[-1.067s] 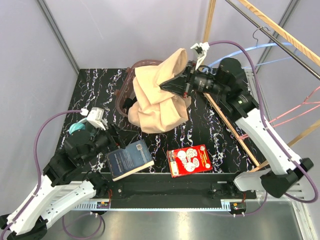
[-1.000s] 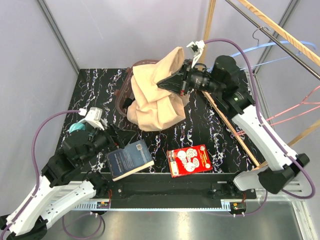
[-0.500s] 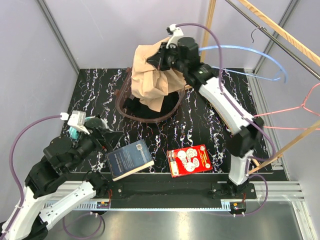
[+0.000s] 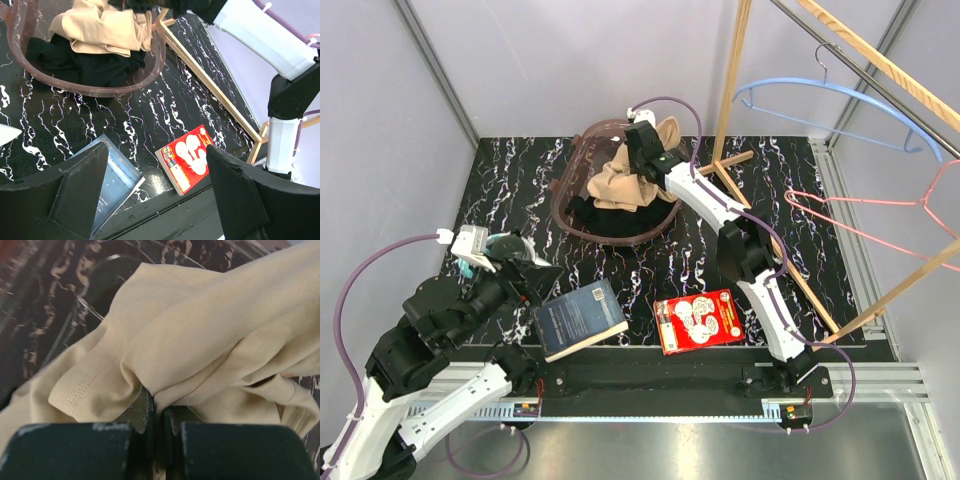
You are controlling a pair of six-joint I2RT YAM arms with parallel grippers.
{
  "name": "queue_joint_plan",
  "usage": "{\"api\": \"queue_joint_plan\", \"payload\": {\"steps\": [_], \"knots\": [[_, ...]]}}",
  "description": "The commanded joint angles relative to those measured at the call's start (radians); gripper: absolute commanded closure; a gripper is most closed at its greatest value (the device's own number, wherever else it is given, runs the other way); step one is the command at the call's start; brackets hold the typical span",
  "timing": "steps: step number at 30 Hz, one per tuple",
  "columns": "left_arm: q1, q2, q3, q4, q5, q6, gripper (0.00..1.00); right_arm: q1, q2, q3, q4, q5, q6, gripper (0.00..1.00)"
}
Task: Remove the t-shirt from the hanger
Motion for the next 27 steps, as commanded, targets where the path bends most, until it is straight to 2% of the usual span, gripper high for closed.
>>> {"api": "queue_joint_plan", "payload": {"steps": [1, 6, 12, 13, 14, 16, 17, 20, 22, 24, 27], "knots": [[0.002, 0.018, -0.006, 0.027, -0.017, 0.026, 0.17, 0.014, -0.01, -0.032, -0.012, 0.067, -0.007, 1.0], [0.002, 0.017, -0.023, 0.039, 0.0, 0.015, 0.17, 0.014, 0.021, -0.043, -0.038, 0.069, -0.004, 0.97], [0.002, 0.0, -0.038, 0.039, 0.014, 0.0, 0.16, 0.016, 0.019, 0.052, -0.159, 0.077, -0.013, 0.81], [0.001, -0.002, -0.04, 0.041, 0.014, -0.003, 0.16, 0.016, 0.013, 0.075, -0.179, 0.075, -0.015, 0.77], [0.002, -0.002, -0.042, 0.041, 0.017, -0.006, 0.16, 0.02, -0.004, 0.083, -0.213, 0.078, -0.013, 0.67], [0.002, -0.005, -0.046, 0.043, 0.02, -0.014, 0.16, 0.033, -0.045, 0.088, -0.238, 0.09, -0.016, 0.54], [0.002, -0.005, -0.049, 0.046, 0.024, -0.015, 0.16, 0.046, -0.057, 0.089, -0.262, 0.113, -0.025, 0.42], [0.002, -0.012, -0.058, 0.046, 0.028, -0.023, 0.16, 0.091, -0.116, 0.102, -0.328, 0.175, -0.038, 0.23], [0.002, -0.029, -0.065, 0.046, 0.026, -0.031, 0.16, 0.114, -0.166, 0.102, -0.379, 0.199, -0.036, 0.2], [0.002, -0.046, -0.066, 0.046, 0.024, -0.04, 0.16, 0.151, -0.204, 0.088, -0.403, 0.221, -0.032, 0.11], [0.002, -0.058, -0.065, 0.046, 0.026, -0.051, 0.16, 0.203, -0.284, 0.047, -0.449, 0.236, -0.01, 0.09]]}}
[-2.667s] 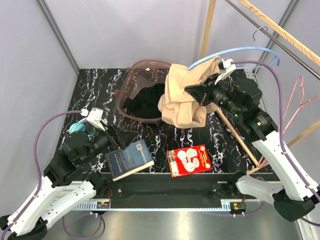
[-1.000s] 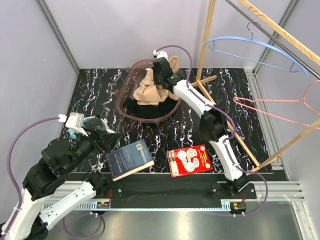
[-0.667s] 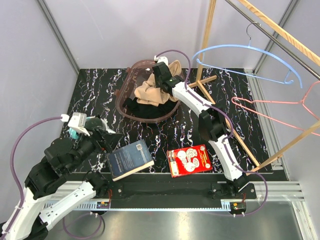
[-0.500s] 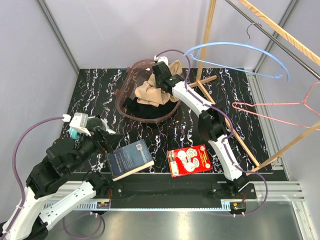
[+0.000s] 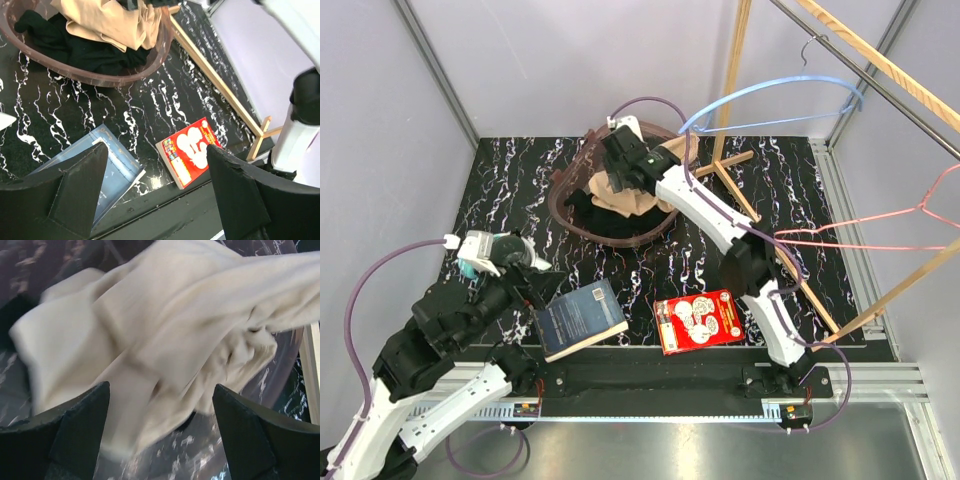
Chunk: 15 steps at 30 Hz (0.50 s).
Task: Remove the t-shirt from the hanger
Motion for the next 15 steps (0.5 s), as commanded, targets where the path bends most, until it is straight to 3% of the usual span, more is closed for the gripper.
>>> {"api": "queue_joint_plan", "payload": {"steps": [1, 5, 9, 15], "knots": [[0.002, -0.034, 0.007, 0.045, 0.014, -0.021, 0.16, 0.103, -0.231, -0.029, -0.1, 0.049, 0.027, 0.09], [0.002, -0.053, 0.006, 0.045, 0.016, -0.044, 0.16, 0.154, -0.34, -0.138, -0.117, 0.003, 0.07, 0.09], [0.002, -0.067, 0.006, 0.045, 0.026, -0.057, 0.16, 0.197, -0.479, -0.394, -0.053, -0.098, 0.112, 0.08], [0.002, -0.07, -0.011, 0.045, 0.029, -0.072, 0.15, 0.258, -0.71, -0.745, 0.131, -0.369, 0.13, 0.06]]}}
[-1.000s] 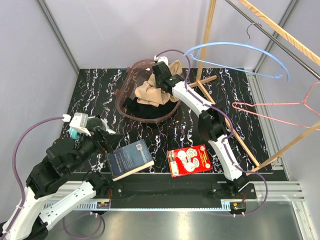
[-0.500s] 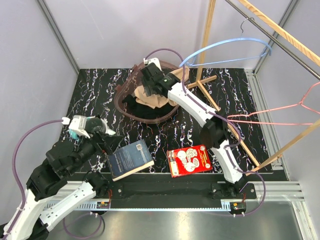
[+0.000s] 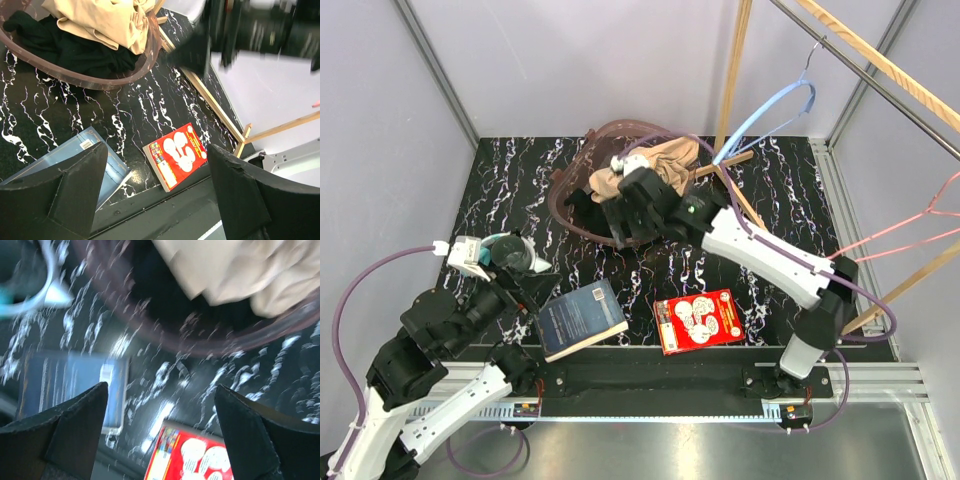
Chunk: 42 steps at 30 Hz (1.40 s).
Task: Remove the t-shirt from the hanger
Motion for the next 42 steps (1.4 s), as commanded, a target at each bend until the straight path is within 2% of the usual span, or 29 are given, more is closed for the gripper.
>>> {"api": "queue_joint_plan", "payload": {"steps": [1, 9, 15, 19, 21, 24, 30, 37, 42], "knots": [[0.0, -0.01, -0.011, 0.045, 0.023, -0.016, 0.16, 0.037, -0.134, -0.2, 0.158, -0.296, 0.029, 0.06], [0.002, -0.009, -0.031, 0.062, 0.036, -0.033, 0.16, 0.037, -0.194, -0.466, 0.288, -0.55, -0.021, 0.04], [0.002, -0.006, -0.03, 0.062, 0.043, -0.034, 0.16, 0.037, -0.238, -0.657, 0.439, -0.57, 0.021, 0.05], [0.002, -0.001, -0.066, 0.071, 0.062, -0.04, 0.16, 0.036, -0.377, -0.829, 0.607, -0.495, 0.085, 0.04], [0.002, -0.002, -0.092, 0.082, 0.068, -0.05, 0.16, 0.037, -0.427, -0.917, 0.643, -0.452, 0.105, 0.01], [0.002, -0.009, -0.155, 0.137, 0.105, -0.071, 0.16, 0.036, -0.59, -1.043, 0.704, -0.342, 0.145, 0.0], [0.002, -0.024, -0.358, 0.382, 0.221, -0.134, 0.16, 0.037, -0.923, -1.327, 0.865, -0.136, 0.346, 0.0], [0.002, -0.125, -0.64, 0.627, 0.313, -0.223, 0.17, 0.036, -1.24, -1.536, 0.792, -0.038, 0.512, 0.0], [0.002, -0.283, -0.787, 0.668, 0.315, -0.257, 0.17, 0.036, -1.462, -1.622, 0.691, -0.002, 0.576, 0.0]]}}
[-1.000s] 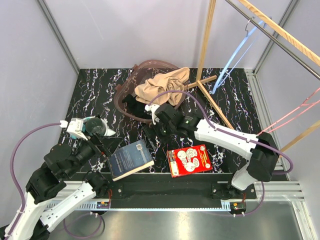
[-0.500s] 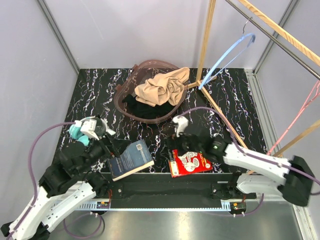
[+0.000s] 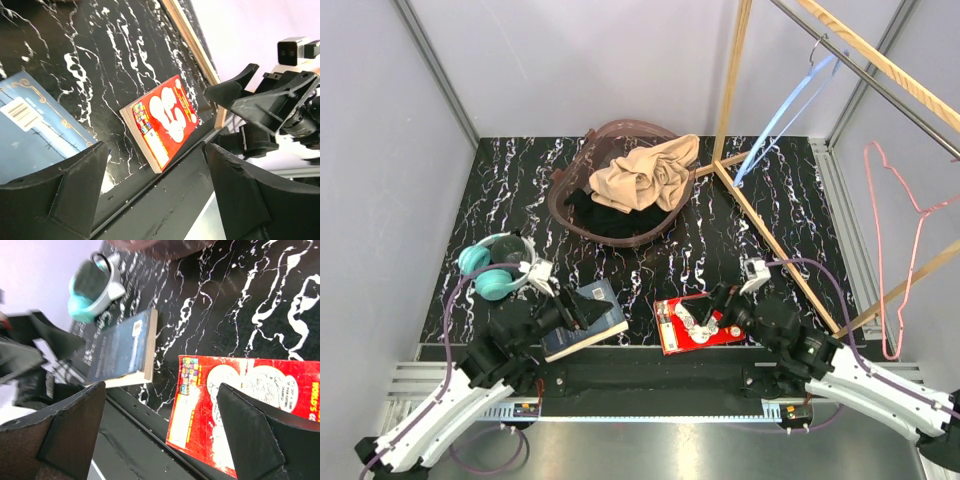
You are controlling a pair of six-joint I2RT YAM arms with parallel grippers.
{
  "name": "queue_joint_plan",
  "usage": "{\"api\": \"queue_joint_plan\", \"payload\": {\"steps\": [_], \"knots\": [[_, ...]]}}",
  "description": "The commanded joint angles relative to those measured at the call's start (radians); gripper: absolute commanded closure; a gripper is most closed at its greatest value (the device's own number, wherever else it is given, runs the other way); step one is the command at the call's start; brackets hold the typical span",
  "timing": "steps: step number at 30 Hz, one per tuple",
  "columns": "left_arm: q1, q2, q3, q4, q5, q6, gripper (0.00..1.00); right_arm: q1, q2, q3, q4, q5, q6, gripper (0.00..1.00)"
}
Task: Remove the t-shirt from the hanger
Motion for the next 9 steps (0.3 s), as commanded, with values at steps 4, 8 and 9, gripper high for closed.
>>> {"api": "queue_joint_plan", "payload": {"steps": [4, 8, 9], "knots": [[0.002, -0.27, -0.167, 0.127, 0.048, -0.063, 0.17, 0.003, -0.278, -0.075, -0.099, 0.095, 0.099, 0.0], [0.002, -0.233, -0.175, 0.143, 0.092, -0.034, 0.18, 0.002, -0.375, -0.103, -0.106, 0.078, 0.122, 0.01], [0.002, -0.233, -0.174, 0.166, 0.103, -0.035, 0.18, 0.002, -0.383, -0.1, -0.105, 0.034, 0.121, 0.0]]}}
